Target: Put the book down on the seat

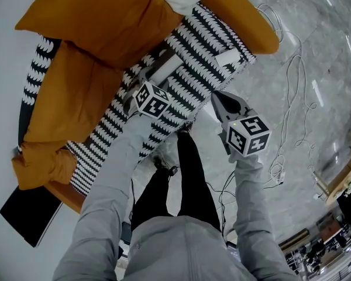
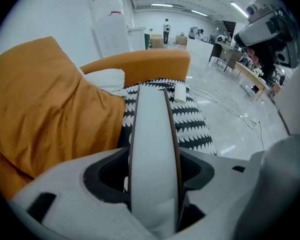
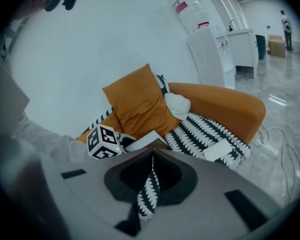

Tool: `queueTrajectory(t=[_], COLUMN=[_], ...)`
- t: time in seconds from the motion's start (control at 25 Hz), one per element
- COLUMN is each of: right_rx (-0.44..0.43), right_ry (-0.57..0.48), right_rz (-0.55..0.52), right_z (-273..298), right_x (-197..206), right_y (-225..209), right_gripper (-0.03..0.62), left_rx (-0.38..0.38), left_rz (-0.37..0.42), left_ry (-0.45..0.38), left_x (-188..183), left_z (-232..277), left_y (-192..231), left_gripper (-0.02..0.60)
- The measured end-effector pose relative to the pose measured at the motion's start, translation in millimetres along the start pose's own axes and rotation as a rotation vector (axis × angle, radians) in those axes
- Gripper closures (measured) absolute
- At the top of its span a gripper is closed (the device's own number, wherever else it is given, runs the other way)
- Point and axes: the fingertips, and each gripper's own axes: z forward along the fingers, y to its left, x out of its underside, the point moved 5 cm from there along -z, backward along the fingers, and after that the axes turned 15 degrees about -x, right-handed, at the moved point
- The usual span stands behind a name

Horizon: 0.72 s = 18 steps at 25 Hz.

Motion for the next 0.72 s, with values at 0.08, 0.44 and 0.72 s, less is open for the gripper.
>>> queueTrajectory(t=[0.08,0.44,0.72], right_rx=[0.005,0.014,0.014], right_ry=[0.0,0.012,0.013], right_rz=[0.005,0.032,0.055], right_z=[-2,-6,-3], right_x=[3,14,21], right_y=[-3,-3,-4], right_gripper=[0.565,0.565,0.565], left_rx=[0.012,0.011,0.026], left_rz=[0.006,0.085,0.101], left_ry=[0.015,0.019,0.009], left_x=[3,5,9], left_z=[2,-5,-5], left_y=[-7,-33,-49], left_gripper=[0.305,0.281,0.259])
